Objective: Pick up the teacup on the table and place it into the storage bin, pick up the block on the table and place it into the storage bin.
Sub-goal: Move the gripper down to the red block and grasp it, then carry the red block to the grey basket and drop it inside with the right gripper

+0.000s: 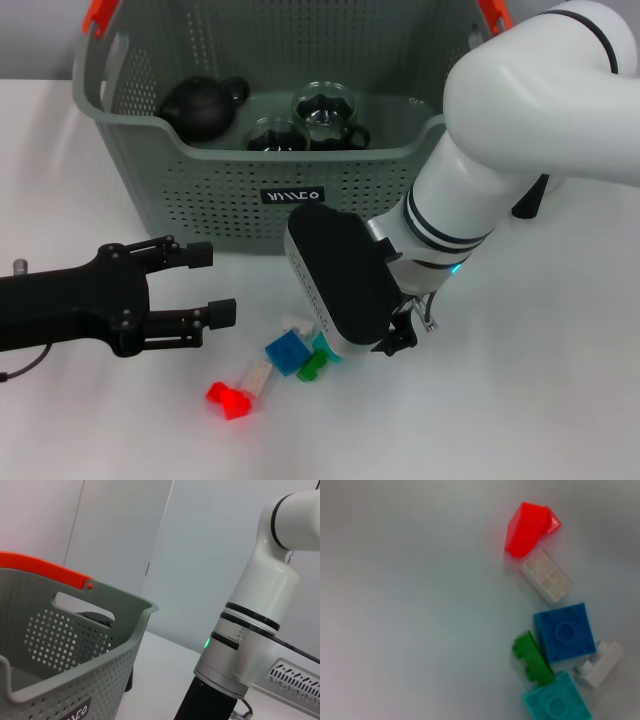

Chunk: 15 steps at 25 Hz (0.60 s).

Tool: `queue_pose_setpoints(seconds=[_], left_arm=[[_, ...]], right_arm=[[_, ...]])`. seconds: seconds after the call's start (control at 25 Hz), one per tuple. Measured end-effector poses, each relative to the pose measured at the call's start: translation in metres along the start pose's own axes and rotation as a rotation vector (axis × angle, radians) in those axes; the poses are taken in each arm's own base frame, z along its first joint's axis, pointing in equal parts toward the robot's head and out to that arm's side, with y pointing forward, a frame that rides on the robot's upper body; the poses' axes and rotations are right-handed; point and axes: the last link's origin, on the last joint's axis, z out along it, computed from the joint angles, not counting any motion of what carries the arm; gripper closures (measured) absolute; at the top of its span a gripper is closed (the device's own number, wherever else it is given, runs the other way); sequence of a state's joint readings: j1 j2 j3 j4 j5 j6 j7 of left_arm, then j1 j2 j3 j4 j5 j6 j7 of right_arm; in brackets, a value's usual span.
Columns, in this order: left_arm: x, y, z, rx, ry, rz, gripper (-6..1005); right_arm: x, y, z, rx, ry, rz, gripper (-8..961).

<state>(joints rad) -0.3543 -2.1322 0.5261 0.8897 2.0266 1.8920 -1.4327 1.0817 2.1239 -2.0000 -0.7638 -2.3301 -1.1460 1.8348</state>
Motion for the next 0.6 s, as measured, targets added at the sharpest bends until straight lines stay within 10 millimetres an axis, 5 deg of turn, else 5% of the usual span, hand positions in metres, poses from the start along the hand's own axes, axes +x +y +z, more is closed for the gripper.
queue_pose_setpoints(seconds=[0.6], left_arm=[[0.0007, -0.0003, -0.0011, 0.0, 0.001, 0.002, 153]], right_arm=[[0.0031, 0.0005, -0.0038, -0.022, 0.008, 0.029, 742]])
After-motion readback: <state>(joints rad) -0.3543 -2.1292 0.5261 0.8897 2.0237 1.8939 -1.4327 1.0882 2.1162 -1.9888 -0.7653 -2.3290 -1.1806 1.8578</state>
